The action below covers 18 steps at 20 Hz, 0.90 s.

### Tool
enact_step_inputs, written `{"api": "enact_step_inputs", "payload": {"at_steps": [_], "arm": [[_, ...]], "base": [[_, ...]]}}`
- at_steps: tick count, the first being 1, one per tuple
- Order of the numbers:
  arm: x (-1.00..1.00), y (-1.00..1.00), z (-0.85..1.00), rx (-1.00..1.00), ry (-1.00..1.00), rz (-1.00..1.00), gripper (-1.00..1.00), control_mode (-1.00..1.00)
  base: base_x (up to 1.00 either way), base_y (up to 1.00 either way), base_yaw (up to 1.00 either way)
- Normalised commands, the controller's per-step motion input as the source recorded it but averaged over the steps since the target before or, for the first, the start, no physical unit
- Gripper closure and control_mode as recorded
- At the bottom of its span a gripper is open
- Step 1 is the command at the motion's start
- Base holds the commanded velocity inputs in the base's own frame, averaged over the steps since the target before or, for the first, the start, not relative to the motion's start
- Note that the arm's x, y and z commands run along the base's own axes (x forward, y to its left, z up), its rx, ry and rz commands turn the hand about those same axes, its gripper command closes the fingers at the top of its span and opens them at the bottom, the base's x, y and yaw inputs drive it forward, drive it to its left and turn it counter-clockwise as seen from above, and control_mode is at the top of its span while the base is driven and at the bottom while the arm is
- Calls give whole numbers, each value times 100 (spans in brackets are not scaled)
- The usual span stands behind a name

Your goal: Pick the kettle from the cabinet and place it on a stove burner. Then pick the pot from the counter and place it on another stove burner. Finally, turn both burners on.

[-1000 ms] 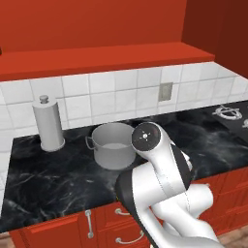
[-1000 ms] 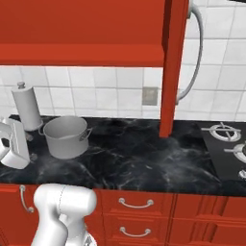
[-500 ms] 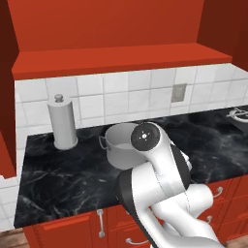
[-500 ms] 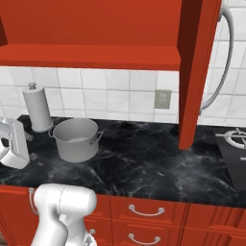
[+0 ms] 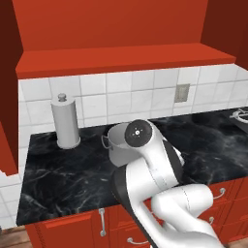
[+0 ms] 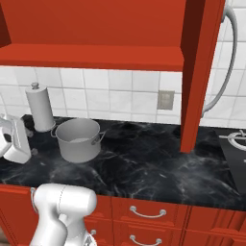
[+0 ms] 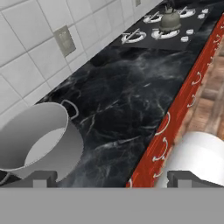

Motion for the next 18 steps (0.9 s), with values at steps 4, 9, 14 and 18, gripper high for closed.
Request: {"api": "enact_step_inputs", "payload": {"at_steps": [4, 9, 14, 18], "arm": [[49, 10, 0, 0, -1, 0, -100, -100], [41, 12, 0, 0, -6, -7, -100, -100], [23, 19, -1, 0, -9, -16, -100, -100], [20, 4, -2, 3, -1, -20, -100, -100]], "base": [[0, 0, 0], [0, 0, 0], [0, 0, 0], [0, 0, 0]]}}
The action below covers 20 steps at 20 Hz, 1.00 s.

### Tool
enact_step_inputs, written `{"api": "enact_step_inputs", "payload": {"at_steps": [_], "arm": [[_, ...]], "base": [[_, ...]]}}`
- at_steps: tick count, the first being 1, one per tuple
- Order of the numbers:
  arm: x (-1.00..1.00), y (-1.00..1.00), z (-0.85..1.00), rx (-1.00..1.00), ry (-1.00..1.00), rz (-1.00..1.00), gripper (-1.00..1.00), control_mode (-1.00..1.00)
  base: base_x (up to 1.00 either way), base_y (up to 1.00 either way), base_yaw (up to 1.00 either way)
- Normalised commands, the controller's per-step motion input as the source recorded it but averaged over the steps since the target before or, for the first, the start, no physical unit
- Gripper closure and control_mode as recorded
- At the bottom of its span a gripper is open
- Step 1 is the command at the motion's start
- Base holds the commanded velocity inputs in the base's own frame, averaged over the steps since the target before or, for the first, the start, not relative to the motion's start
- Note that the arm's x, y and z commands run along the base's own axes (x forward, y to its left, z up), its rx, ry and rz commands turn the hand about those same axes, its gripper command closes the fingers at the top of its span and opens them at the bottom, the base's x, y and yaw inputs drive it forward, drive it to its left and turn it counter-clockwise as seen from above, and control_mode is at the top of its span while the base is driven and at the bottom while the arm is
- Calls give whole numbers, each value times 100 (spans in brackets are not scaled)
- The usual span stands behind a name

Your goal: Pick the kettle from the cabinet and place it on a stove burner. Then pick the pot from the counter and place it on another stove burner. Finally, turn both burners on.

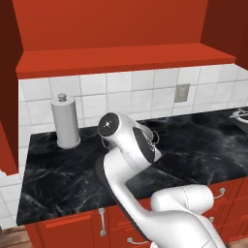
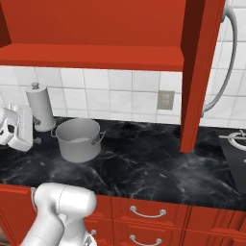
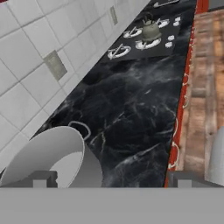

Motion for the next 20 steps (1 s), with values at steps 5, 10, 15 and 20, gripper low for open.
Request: {"api": "enact_step_inputs", "payload": {"at_steps": [5, 10, 15, 20], "arm": [[26, 0, -14, 8, 0, -17, -100, -100], [20, 0, -19, 10, 1, -10, -100, -100], [31, 0, -28, 9, 5, -7, -100, -100], [30, 0, -43, 7, 2, -7, -100, -100]], "base": [[0, 0, 0], [0, 0, 0], [0, 0, 0], [0, 0, 0]]}}
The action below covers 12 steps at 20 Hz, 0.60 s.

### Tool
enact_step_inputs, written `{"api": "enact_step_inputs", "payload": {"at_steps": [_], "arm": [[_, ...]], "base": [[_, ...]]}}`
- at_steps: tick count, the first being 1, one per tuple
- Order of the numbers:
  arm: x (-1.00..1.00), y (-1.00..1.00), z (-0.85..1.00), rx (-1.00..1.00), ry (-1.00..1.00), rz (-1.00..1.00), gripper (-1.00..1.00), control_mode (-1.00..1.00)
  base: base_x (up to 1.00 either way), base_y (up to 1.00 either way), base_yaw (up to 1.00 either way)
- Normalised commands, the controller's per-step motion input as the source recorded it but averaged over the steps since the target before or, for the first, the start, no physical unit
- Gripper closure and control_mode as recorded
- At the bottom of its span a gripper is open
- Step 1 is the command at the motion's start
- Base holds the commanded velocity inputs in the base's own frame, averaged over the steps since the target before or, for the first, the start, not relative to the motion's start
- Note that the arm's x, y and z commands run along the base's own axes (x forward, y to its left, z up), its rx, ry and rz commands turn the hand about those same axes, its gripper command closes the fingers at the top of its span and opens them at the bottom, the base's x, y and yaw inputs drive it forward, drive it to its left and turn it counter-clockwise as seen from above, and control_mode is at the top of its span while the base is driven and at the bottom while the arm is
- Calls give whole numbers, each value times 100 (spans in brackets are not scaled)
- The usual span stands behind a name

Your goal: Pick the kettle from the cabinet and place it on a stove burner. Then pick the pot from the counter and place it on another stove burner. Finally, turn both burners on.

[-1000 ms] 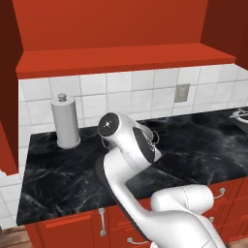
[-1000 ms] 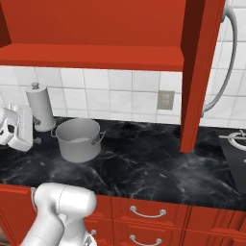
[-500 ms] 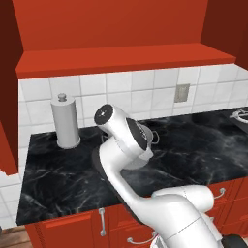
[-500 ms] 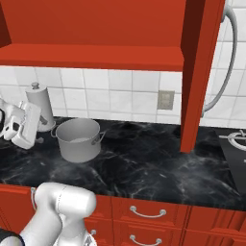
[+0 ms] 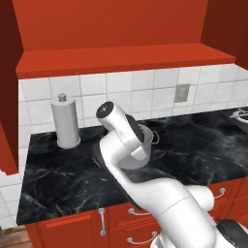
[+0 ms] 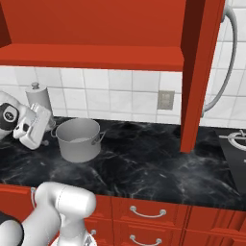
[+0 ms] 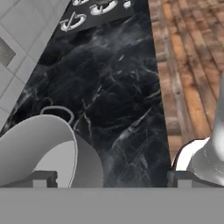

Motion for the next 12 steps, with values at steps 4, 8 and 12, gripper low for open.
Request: {"api": "enact_step_inputs", "payload": {"at_steps": [4, 8, 12], "arm": [[28, 0, -38, 7, 0, -6, -100, -100], [29, 0, -31, 7, 0, -7, -100, -100], [30, 0, -23, 7, 0, -10, -100, -100]], "base": [[0, 0, 0], [0, 0, 0], [0, 0, 0]]}}
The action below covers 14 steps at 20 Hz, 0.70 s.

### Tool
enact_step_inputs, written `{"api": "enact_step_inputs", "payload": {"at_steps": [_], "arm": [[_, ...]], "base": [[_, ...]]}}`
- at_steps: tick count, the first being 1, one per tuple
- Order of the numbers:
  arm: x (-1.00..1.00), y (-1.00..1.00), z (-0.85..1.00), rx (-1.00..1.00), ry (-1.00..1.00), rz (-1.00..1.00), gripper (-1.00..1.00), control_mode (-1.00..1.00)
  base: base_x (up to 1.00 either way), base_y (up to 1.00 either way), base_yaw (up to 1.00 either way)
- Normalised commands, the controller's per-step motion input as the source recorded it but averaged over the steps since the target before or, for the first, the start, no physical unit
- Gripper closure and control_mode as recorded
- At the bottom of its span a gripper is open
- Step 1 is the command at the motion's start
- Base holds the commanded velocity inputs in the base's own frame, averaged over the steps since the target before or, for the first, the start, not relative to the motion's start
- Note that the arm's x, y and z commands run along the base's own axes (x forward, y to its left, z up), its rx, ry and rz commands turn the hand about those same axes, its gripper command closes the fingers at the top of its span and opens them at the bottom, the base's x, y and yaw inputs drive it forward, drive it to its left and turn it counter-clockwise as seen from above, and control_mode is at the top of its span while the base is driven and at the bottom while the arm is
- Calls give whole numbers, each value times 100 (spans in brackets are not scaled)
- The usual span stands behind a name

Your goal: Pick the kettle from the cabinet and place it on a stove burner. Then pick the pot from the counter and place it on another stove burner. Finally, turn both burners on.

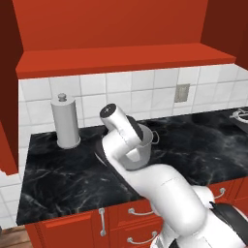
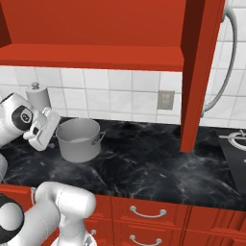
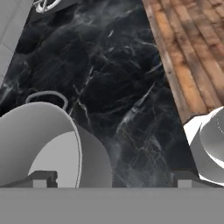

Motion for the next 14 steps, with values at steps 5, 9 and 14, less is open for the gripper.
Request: {"api": "enact_step_inputs", "payload": {"at_steps": [5, 9, 14], "arm": [[29, 0, -26, 6, 0, -10, -100, -100], [30, 0, -22, 4, 0, -10, -100, -100], [34, 0, -19, 3, 0, -10, -100, -100]], "base": [[0, 0, 0], [0, 0, 0], [0, 0, 0]]}}
